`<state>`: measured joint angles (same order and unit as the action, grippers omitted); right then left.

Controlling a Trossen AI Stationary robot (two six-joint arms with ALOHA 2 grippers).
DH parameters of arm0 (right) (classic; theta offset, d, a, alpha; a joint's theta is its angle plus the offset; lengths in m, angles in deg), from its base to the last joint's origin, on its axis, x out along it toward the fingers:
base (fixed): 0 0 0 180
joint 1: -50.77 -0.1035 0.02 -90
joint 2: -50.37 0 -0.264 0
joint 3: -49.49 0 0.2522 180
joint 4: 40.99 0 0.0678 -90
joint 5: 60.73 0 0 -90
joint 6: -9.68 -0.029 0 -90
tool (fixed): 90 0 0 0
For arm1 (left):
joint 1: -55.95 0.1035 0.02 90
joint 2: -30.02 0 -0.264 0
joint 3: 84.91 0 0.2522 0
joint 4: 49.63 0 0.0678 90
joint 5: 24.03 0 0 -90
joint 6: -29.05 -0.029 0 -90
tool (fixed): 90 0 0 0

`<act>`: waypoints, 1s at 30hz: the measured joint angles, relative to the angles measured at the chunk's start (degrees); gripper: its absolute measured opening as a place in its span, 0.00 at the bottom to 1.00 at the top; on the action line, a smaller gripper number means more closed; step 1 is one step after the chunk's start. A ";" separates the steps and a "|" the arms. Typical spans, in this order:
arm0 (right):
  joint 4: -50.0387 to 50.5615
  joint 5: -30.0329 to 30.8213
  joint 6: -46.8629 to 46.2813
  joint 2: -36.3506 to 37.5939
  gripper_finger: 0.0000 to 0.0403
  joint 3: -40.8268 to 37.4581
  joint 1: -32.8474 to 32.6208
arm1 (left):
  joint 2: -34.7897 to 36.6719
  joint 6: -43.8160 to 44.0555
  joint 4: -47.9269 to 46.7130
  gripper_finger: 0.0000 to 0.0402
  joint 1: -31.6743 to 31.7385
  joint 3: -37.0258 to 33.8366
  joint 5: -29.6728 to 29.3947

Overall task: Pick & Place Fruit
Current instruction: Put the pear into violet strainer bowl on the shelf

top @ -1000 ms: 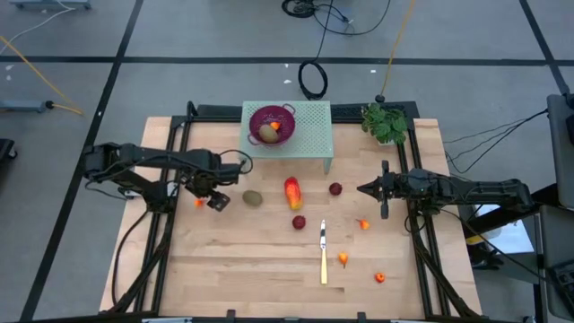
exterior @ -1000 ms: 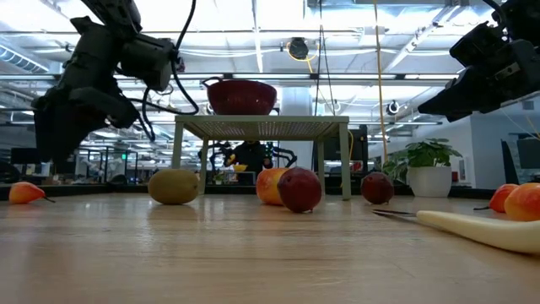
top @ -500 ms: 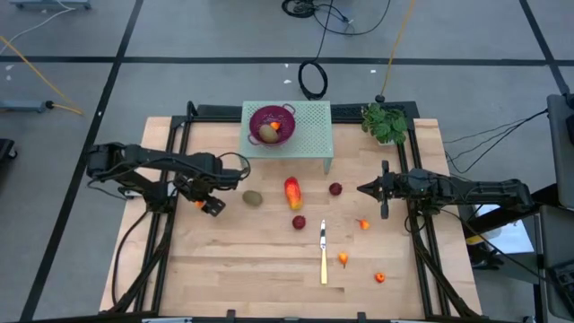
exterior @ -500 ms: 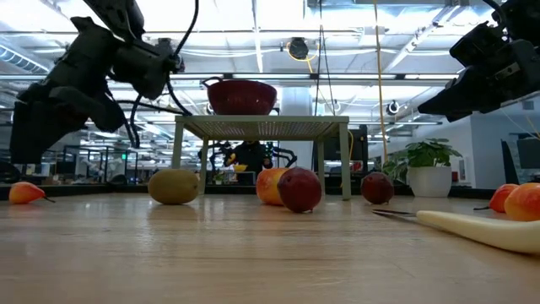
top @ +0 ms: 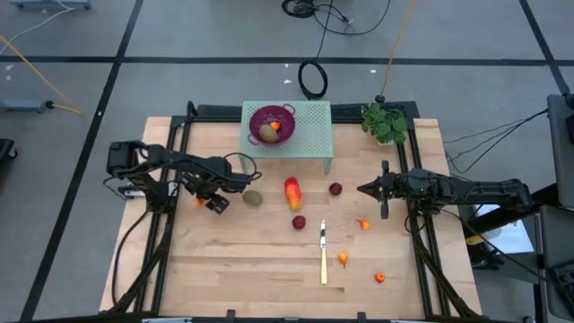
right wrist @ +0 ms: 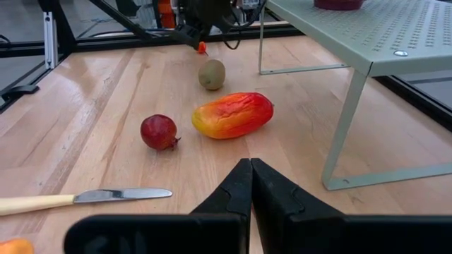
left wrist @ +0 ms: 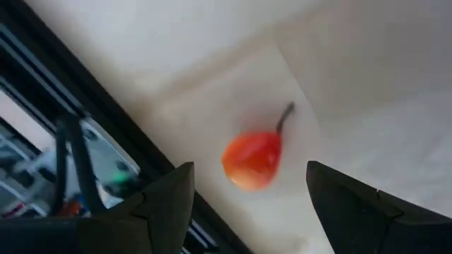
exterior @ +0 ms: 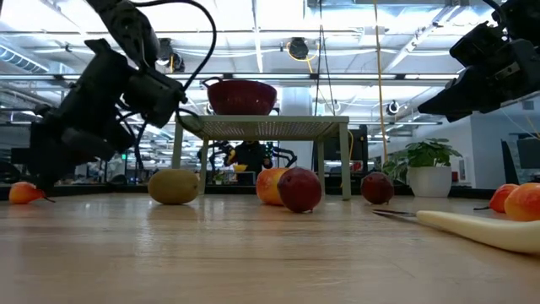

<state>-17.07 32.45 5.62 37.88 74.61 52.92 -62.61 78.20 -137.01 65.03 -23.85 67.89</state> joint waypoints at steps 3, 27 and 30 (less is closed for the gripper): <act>0.00 0.00 0.00 0.00 0.01 0.01 0.00 | -0.01 -0.44 2.49 0.67 0.00 -1.11 -1.96; -0.02 -0.02 -2.11 0.00 0.01 -0.01 0.00 | 0.04 -7.67 9.43 0.67 -0.17 -6.13 1.29; -0.01 -0.01 -2.75 0.00 0.01 0.01 0.00 | 0.04 -9.85 9.91 0.61 -0.17 -6.13 1.42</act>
<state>-17.08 32.44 2.87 37.88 74.63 52.92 -62.57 68.34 -127.10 64.86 -29.98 69.30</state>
